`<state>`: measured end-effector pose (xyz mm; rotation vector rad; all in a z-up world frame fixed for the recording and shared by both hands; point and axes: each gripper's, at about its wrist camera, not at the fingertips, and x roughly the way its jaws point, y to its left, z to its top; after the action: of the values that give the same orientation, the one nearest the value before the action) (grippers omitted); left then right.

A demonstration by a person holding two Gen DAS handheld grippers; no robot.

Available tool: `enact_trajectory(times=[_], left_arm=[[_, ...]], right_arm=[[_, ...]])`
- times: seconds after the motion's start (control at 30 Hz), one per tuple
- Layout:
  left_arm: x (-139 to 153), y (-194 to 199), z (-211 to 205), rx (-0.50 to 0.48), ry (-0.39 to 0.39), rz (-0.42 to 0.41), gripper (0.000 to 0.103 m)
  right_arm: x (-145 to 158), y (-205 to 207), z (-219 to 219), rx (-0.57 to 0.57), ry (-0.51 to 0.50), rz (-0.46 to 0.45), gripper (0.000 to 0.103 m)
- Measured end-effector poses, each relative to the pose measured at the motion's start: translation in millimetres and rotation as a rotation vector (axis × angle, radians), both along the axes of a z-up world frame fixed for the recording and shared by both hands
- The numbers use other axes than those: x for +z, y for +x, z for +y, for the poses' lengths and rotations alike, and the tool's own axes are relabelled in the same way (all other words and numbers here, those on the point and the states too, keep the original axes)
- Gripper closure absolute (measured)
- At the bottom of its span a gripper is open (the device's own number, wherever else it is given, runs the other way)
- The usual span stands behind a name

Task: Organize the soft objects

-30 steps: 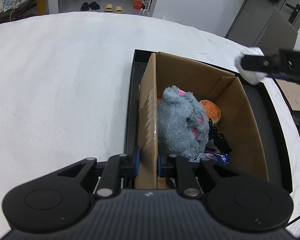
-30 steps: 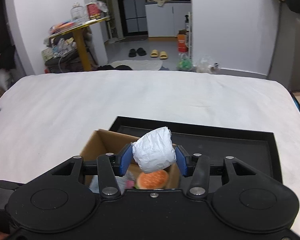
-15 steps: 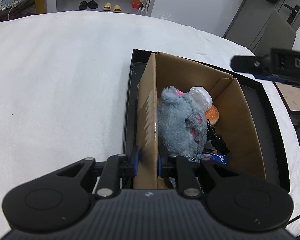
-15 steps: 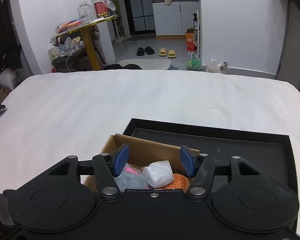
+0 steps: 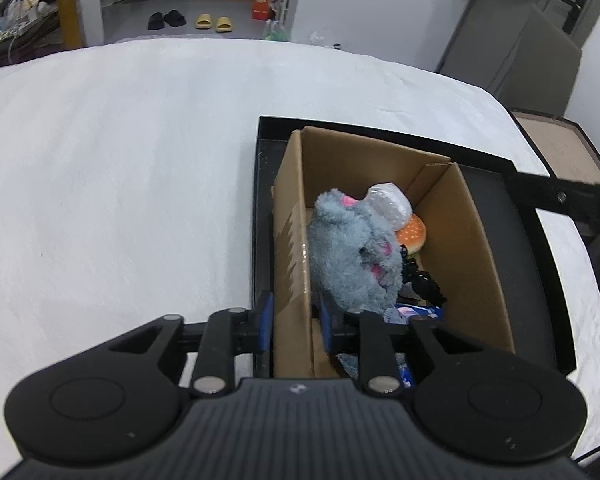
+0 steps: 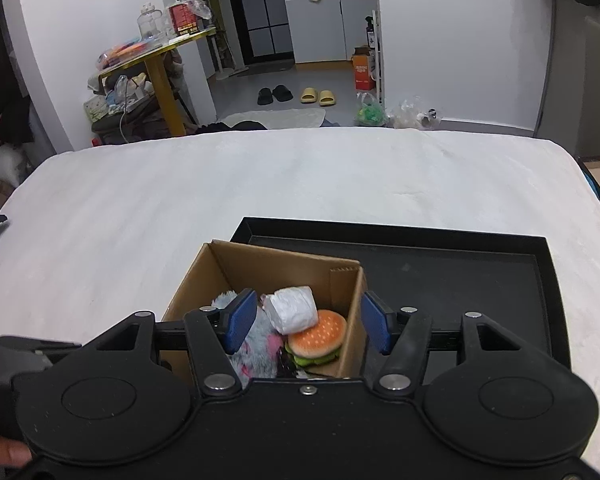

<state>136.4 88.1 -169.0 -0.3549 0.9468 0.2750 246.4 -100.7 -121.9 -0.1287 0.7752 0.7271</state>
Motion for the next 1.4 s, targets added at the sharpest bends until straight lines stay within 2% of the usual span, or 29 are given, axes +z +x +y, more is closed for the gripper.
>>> enact_trajectory(times=[0.1,0.27,0.4,0.53,0.77,1.07,1.17,1.4], left_arm=[[8.7,0.1,0.5,-0.027,0.003,0.006,0.064],[30.4,-3.0,-10.2,-0.063,0.066,-0.004,0.048],[48.7,-6.5,-21.8,-0.084,0.111,-0.013,0.042],[63.3,-12.3,-32.3,-0.096,0.161,-0.026,0.036],[85.5,-21.4,-38.7,-0.109,0.165,-0.043,0.019],[113.2,-36.0,-45.5,-0.133,0.127,-0.071,0.003],[121.5,-40.5,-56.6,-0.147,0.202,-0.058,0.001],[136.2,-52.1,-66.0,-0.171,0.172,-0.079,0.001]], right_arm=[[3.7,-2.0,-11.3,-0.014,0.011,0.008,0.041],[10.4,-6.1,-34.3,-0.046,0.05,0.025,0.037],[17.9,-11.7,-50.0,-0.059,0.07,0.02,0.022],[25.2,-17.0,-69.0,-0.083,0.105,0.03,0.013],[33.8,-29.6,-91.9,-0.113,0.108,0.017,0.001],[44.9,-44.9,-111.7,-0.125,0.099,0.0,0.0],[49.6,-48.8,-119.8,-0.138,0.112,0.005,0.0],[56.0,-64.0,-128.8,-0.143,0.079,-0.009,0.0]])
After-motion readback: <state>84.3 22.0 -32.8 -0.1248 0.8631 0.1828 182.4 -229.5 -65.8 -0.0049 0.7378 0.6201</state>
